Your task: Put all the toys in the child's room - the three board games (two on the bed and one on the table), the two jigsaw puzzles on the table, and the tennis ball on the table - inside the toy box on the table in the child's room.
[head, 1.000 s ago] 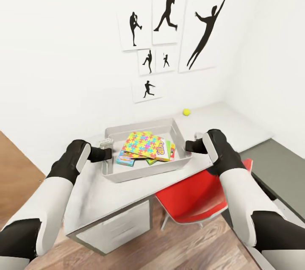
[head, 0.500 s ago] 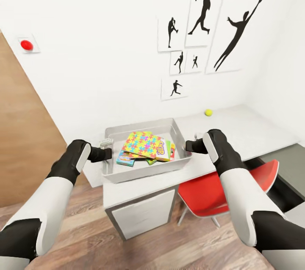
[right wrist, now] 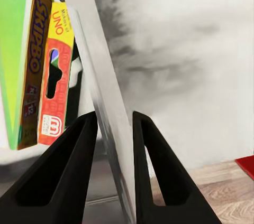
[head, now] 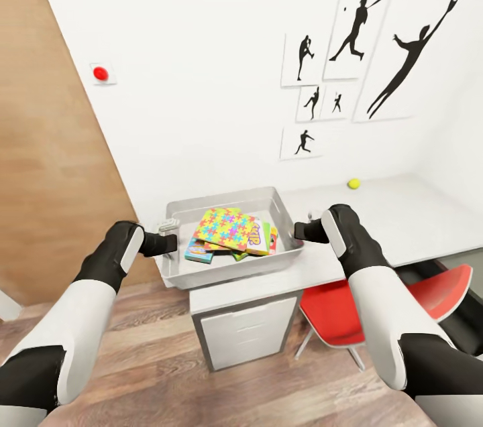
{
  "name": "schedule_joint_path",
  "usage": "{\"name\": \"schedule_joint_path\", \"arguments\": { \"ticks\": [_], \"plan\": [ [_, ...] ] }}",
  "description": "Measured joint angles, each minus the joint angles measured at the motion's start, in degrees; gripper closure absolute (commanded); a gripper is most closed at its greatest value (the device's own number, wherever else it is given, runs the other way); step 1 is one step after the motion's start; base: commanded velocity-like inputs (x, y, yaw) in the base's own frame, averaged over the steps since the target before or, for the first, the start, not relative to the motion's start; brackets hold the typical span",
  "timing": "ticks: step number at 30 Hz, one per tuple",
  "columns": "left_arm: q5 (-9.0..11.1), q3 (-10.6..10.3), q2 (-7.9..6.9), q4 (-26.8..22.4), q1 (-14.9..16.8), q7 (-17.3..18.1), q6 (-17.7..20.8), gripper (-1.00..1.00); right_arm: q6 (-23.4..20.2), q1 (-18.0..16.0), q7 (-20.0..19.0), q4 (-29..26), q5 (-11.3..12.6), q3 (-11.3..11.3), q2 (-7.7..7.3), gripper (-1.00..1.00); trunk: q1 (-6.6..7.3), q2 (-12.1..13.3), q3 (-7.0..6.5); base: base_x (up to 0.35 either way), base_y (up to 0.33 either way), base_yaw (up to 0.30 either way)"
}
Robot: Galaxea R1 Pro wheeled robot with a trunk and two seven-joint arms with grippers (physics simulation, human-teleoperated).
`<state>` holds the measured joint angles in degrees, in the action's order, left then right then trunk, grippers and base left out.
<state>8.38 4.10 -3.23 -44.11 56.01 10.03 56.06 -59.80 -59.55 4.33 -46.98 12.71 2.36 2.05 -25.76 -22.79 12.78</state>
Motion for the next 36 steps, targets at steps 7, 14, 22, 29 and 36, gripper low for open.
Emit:
{"name": "schedule_joint_path", "arguments": {
  "ticks": [7, 14, 22, 29, 36],
  "plan": [
    [-0.02, 0.02, 0.02, 0.02, 0.0, 0.01, -0.01, 1.0, 0.01, -0.01, -0.16, 0.06, -0.09, -0.01, -0.04, 1.0, 0.0, 0.0, -0.44, -0.004, -0.001, 0.17],
    [-0.09, 0.0, 0.08, 0.0, 0.01, 0.0, -0.01, 1.0, -0.01, -0.04, -0.15, 0.08, -0.07, -0.01, -0.09, 1.0, 0.0, 0.0, -0.35, 0.0, -0.02, 0.021],
    [-0.22, -0.05, 0.15, -0.02, 0.02, 0.01, -0.02, 1.0, -0.01, -0.03, -0.18, 0.09, -0.11, 0.09, -0.13, 1.0, 0.0, -0.01, -0.28, 0.0, -0.136, 0.001],
    [-0.25, 0.0, 0.16, 0.01, 0.01, 0.0, -0.01, 1.0, 0.0, -0.03, -0.22, 0.17, -0.15, 0.12, -0.11, 1.0, 0.0, -0.01, -0.27, 0.0, -0.009, 0.0],
    [-0.25, 0.05, 0.17, 0.02, 0.01, 0.0, -0.02, 1.0, 0.0, -0.03, -0.23, 0.16, -0.08, 0.03, -0.15, 1.0, 0.0, 0.0, -0.17, 0.0, 0.0, 0.0]
  ]
}}
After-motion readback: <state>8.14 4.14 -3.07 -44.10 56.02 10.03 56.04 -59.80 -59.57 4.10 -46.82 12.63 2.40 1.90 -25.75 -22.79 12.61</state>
